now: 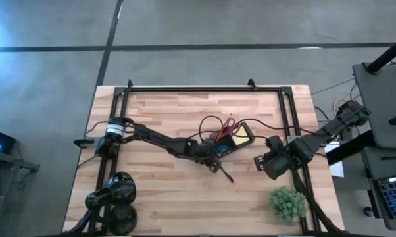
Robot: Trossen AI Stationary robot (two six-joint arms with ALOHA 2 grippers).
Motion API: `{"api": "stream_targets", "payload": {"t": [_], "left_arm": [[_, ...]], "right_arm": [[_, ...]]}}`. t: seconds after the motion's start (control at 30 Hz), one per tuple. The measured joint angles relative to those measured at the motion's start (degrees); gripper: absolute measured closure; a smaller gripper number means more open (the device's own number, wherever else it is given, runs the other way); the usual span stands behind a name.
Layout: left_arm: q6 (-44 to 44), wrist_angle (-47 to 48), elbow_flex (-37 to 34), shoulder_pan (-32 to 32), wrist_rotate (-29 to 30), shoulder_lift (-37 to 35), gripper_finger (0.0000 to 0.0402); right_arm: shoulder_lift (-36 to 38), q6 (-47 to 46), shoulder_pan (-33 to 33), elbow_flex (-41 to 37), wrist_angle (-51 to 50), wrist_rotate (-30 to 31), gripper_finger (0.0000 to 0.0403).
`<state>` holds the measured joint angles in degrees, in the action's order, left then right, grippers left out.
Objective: Pick and place office supplies into organizer
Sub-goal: Put the pen into the desk organizer
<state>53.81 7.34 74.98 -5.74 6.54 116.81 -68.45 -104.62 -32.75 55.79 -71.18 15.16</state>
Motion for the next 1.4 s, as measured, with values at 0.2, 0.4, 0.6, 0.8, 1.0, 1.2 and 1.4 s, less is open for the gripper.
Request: {"api": "stream_targets", "payload": {"t": [0.2,0.4,0.6,0.8,1.0,1.2,1.4], "left_arm": [[-0.1,-0.67,-0.02,1.04,0.39,0.04,0.0402],[-0.19,-0.9,-0.02,1.29,0.03,0.07,0.0402],[-0.19,-0.89,-0.04,1.01,-0.23,0.48,0.0402],[-0.22,-0.91,-0.07,0.92,-0.48,0.48,0.0402],[-0.23,-0.9,-0.3,0.47,-0.7,0.48,0.0402],[-0.21,-1.22,-0.32,-0.27,-1.75,1.53,0.0402],[-0.21,-1.96,0.02,-0.74,-1.53,2.34,0.0402]], "right_arm": [[0.0,-0.41,0.0,0.0,0.0,0.19,0.036],[0.0,-0.41,0.02,0.0,-0.02,0.5,0.036],[0.0,-0.37,0.02,-0.07,-0.09,0.52,0.036],[0.0,-0.39,0.02,-0.35,-0.15,0.76,0.036],[0.0,-0.39,0.02,-0.42,-0.13,0.79,0.036],[0.0,-0.39,0.02,-0.44,-0.13,0.79,0.036],[0.24,3.25,0.02,1.04,0.06,-1.63,0.036]]}}
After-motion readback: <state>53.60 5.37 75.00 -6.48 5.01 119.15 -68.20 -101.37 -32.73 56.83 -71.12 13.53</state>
